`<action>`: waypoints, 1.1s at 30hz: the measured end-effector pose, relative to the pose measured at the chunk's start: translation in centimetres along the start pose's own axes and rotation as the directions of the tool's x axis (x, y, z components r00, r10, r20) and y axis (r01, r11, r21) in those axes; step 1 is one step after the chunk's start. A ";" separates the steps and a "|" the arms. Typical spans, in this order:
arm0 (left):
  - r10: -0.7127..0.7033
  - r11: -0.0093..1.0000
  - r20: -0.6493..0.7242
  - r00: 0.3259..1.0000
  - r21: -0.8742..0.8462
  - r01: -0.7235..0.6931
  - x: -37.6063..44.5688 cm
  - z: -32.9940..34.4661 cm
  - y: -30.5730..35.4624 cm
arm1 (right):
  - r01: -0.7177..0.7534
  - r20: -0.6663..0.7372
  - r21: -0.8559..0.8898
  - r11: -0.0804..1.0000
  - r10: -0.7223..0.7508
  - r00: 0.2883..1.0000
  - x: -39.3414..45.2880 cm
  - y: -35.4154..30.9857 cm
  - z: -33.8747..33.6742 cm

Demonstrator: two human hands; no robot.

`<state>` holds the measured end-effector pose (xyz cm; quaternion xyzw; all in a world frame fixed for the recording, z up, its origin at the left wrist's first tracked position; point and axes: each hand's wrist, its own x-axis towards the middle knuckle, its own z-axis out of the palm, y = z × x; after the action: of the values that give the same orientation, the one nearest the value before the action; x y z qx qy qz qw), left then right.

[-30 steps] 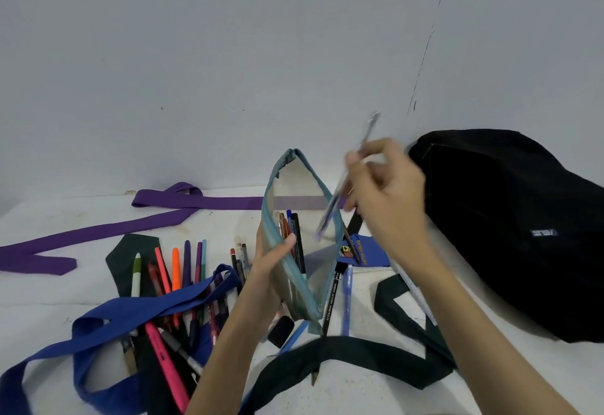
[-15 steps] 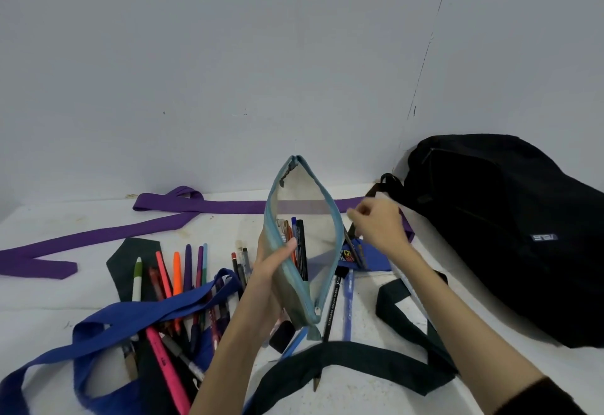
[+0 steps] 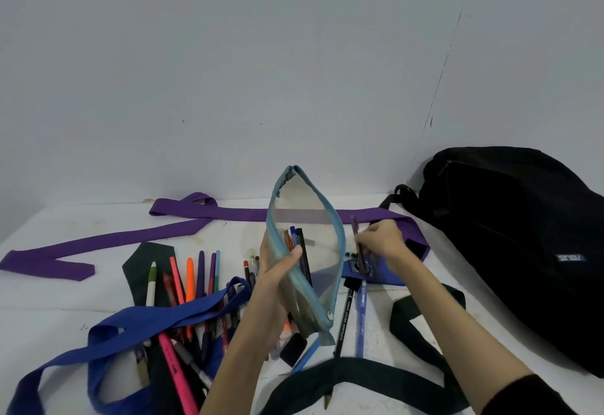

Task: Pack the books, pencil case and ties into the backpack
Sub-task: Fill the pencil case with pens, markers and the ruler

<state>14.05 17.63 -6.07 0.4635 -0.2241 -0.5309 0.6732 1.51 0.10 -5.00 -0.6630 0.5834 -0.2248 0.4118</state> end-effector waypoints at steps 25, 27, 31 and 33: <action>0.034 0.996 -0.108 0.994 -0.084 -0.044 -0.4 -0.7 1.6 | 0.465 -0.263 0.002 0.885 -0.448 0.854 -5.3 -7.1 0.2; 0.038 0.995 -0.112 0.993 -0.082 -0.047 -0.4 -0.8 1.8 | 0.356 -0.083 -0.160 0.921 -0.372 0.924 -2.7 -5.4 1.7; 0.016 0.995 -0.113 0.994 -0.092 -0.027 -0.4 -1.3 2.1 | 0.302 0.236 -0.642 0.705 -0.194 0.952 0.1 -1.5 4.5; 0.019 0.996 -0.101 0.995 -0.083 -0.028 -0.5 -1.4 2.2 | 0.312 0.185 -0.746 0.589 -0.267 0.946 0.2 -0.4 5.3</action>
<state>16.17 18.64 -4.73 0.4579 -0.1729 -0.5079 0.7089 5.88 1.41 -7.67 -0.8658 0.4962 -0.0026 0.0653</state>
